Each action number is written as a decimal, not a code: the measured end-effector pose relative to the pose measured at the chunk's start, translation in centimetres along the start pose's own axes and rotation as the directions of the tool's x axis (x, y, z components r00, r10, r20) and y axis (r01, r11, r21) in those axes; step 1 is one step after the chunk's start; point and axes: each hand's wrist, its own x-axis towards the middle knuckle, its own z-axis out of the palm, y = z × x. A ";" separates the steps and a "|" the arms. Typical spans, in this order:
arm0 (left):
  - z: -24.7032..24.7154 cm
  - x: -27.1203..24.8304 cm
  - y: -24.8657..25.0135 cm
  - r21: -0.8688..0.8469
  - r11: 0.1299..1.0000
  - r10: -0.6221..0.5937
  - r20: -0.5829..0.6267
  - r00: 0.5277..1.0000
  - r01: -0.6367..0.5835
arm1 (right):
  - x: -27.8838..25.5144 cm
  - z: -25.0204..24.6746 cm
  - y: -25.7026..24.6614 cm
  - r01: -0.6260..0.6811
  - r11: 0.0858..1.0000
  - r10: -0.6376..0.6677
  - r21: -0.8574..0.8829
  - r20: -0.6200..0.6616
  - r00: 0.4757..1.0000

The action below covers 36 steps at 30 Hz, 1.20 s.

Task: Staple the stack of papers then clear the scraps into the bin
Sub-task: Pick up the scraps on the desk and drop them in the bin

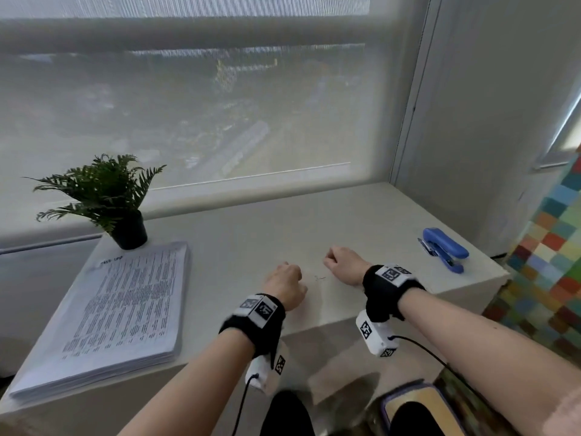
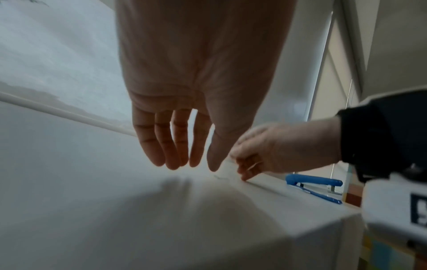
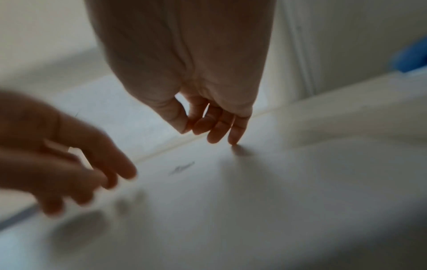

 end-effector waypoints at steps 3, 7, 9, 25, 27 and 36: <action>0.9 0.6 1.7 0.021 1.000 -0.003 -0.005 1.000 0.003 | 0.0 -0.8 1.5 -0.083 0.960 0.090 0.266 -0.015 0.996; 1.9 0.9 3.6 0.032 0.999 0.043 0.016 0.999 -0.043 | -1.1 -1.9 2.8 -0.110 0.816 0.159 0.568 -0.037 0.987; 2.2 1.1 3.9 0.018 0.999 0.043 0.003 0.999 -0.043 | -1.6 -2.4 3.4 -0.095 0.774 0.167 0.626 -0.058 0.984; 1.6 2.6 4.3 -0.065 0.997 -0.057 -0.082 0.995 0.052 | -4.0 -3.2 5.4 -0.059 0.666 0.197 0.743 -0.099 0.975; 1.6 2.7 4.3 -0.054 0.998 -0.041 -0.085 0.996 0.036 | -4.1 -3.2 5.6 -0.064 0.667 0.201 0.742 -0.097 0.975; 1.4 2.8 4.8 0.079 0.992 0.107 -0.053 0.993 -0.103 | -4.2 -2.7 5.7 -0.078 0.654 0.210 0.753 -0.081 0.974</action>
